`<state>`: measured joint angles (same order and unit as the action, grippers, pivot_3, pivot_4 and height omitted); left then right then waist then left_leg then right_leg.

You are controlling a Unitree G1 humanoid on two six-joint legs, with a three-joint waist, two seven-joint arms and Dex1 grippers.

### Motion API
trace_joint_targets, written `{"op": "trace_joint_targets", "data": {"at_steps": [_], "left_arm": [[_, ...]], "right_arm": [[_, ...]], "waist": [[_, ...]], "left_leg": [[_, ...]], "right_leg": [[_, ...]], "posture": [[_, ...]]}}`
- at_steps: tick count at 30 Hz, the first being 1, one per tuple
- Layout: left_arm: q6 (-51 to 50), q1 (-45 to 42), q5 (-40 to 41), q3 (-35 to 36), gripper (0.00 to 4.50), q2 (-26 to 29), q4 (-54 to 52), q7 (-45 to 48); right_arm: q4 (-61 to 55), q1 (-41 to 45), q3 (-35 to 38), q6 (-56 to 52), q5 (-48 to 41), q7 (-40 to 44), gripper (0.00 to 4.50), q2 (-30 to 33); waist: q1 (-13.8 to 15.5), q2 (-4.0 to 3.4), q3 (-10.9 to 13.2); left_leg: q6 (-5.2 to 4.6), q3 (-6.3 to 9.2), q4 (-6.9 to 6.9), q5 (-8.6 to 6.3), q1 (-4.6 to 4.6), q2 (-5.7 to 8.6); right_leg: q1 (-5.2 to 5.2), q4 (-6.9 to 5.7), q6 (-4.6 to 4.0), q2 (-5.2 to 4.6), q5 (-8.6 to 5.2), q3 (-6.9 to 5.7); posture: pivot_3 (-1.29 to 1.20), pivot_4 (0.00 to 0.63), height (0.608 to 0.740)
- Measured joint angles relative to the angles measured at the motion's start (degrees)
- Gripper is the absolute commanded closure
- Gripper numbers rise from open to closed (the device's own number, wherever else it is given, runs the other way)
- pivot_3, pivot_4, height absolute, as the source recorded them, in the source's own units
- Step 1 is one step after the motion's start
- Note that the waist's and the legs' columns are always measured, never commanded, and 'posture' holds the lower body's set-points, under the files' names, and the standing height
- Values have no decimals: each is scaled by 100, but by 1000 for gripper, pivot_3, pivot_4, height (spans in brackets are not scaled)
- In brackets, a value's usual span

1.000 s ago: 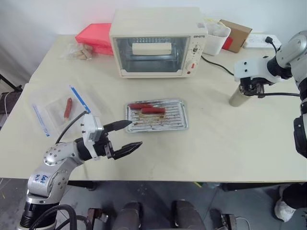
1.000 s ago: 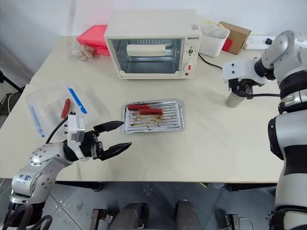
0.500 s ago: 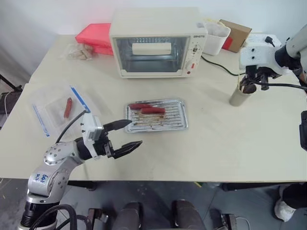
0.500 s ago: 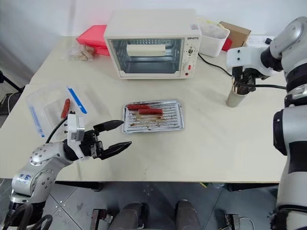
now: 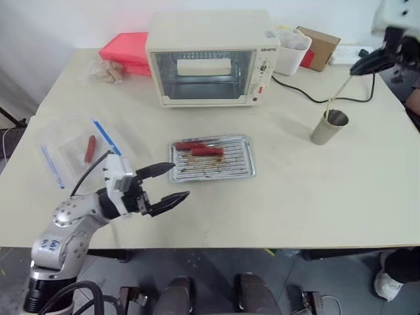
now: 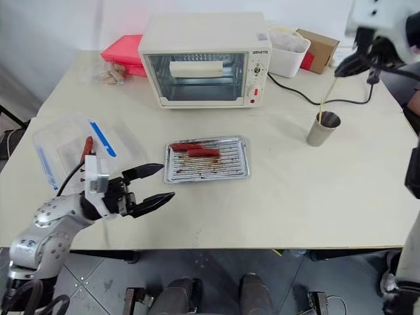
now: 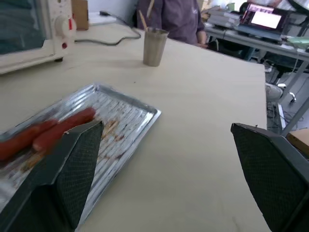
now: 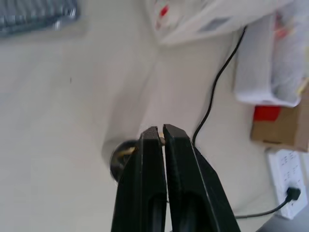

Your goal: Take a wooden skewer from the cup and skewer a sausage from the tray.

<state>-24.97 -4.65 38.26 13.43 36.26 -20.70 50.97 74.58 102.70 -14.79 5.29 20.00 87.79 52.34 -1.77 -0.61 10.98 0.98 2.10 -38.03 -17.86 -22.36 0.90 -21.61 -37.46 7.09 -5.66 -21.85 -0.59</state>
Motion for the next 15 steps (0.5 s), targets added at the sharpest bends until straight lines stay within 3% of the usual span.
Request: {"op": "trace_joint_targets", "data": {"at_steps": [3, 6, 10, 15], "left_arm": [[14, 296, 1, 284, 0, 183, 161, 139], [81, 435, 8, 487, 0, 202, 246, 221], [139, 521, 20, 684, 0, 189, 445, 243], [29, 482, 106, 661, 0, 240, 497, 377]], "right_arm": [[-93, -160, 3, -142, -759, 8, 4467, 92], [-1233, -952, -296, -1149, -2593, 12, 4467, 380], [-3660, -2903, -182, -3272, -5328, 18, 4467, 798], [-5372, -4787, 257, -4734, -6624, 2, 4467, 441]], "waist": [[7, 0, 0], [37, 1, 0], [60, 13, -7], [74, 9, -5]], "left_leg": [[-1, -4, -1, 0, 0, 1], [-3, 5, -8, -1, -2, 3], [-1, 38, -16, -4, -4, -4], [-5, 28, -24, -2, -11, 6]], "right_leg": [[0, 0, 0, -3, 0, 3], [6, 0, 0, -18, 0, -1], [24, -1, -1, -35, 1, -34], [14, -6, 0, -48, 1, -46]], "posture": [[0, 150, 740], [0, 150, 740], [0, 150, 740], [0, 150, 740]]}}
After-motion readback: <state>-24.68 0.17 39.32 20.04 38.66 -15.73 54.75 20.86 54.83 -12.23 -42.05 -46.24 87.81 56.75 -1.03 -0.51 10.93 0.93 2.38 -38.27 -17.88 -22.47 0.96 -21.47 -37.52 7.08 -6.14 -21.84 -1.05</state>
